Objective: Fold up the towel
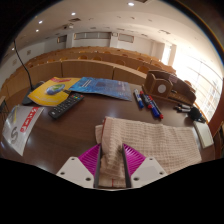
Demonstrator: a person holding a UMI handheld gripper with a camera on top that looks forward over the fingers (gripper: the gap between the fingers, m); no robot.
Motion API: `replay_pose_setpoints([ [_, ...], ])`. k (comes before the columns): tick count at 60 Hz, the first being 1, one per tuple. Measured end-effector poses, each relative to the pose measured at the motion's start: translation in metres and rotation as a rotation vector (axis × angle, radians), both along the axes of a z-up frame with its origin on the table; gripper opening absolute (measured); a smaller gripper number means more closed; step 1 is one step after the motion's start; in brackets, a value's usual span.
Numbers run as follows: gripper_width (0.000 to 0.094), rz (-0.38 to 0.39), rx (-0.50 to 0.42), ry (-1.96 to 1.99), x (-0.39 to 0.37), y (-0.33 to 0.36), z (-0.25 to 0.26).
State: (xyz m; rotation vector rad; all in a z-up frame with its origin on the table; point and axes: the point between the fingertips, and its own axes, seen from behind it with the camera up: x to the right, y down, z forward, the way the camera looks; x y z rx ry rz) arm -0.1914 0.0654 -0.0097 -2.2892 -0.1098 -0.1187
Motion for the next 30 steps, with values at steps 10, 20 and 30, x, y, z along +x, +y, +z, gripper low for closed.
replay_pose_setpoints([
  [10,0.0053,-0.021,-0.008,-0.051,0.006,-0.006,0.003],
  [20,0.0050,0.029,-0.046,0.211,-0.052,-0.035,0.025],
  [30,0.0050,0.115,0.018,0.512,-0.095,-0.051,0.111],
])
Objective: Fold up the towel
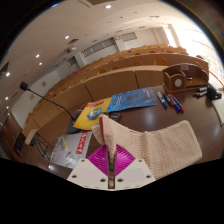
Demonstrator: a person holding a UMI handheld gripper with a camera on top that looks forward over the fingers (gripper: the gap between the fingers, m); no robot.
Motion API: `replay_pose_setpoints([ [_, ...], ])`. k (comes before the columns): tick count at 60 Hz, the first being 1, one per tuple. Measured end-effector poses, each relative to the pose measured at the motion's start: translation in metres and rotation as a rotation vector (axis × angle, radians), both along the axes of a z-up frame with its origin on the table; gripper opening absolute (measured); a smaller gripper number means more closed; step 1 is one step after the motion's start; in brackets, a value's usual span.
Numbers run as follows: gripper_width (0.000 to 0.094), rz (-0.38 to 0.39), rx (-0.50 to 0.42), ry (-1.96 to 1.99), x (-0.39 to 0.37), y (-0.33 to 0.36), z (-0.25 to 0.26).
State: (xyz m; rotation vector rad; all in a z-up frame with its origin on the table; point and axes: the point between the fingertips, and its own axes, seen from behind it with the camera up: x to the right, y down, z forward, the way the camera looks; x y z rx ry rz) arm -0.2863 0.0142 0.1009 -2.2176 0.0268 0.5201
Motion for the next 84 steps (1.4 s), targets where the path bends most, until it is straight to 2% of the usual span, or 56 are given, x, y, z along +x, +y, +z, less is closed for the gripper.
replay_pose_setpoints([
  [8,0.0050,-0.062,0.067,0.081,0.045,0.011,0.048],
  [13,0.0058,-0.146,0.067,0.006,0.097,0.023,0.033],
  [16,0.0101,-0.188,0.042,-0.055,0.139,0.027,0.007],
  [19,0.0217,-0.214,0.028,-0.126,0.178,0.029,-0.020],
  [23,0.0460,-0.261,0.005,-0.246,0.218,0.025,-0.041],
  [29,0.0855,-0.295,0.020,-0.339,0.247,0.008,-0.036],
  [30,0.0864,-0.297,0.028,-0.345,0.250,0.004,-0.032],
  [32,0.0839,-0.289,0.047,-0.353,0.250,-0.003,-0.024],
  [40,0.0850,-0.247,0.102,-0.406,0.241,-0.046,0.013],
  [59,0.0853,-0.153,0.140,-0.425,0.191,-0.163,0.074],
  [71,0.0849,-0.166,0.188,-0.429,0.169,-0.225,0.100],
  [84,0.0850,-0.224,0.202,-0.458,0.150,-0.293,0.111],
])
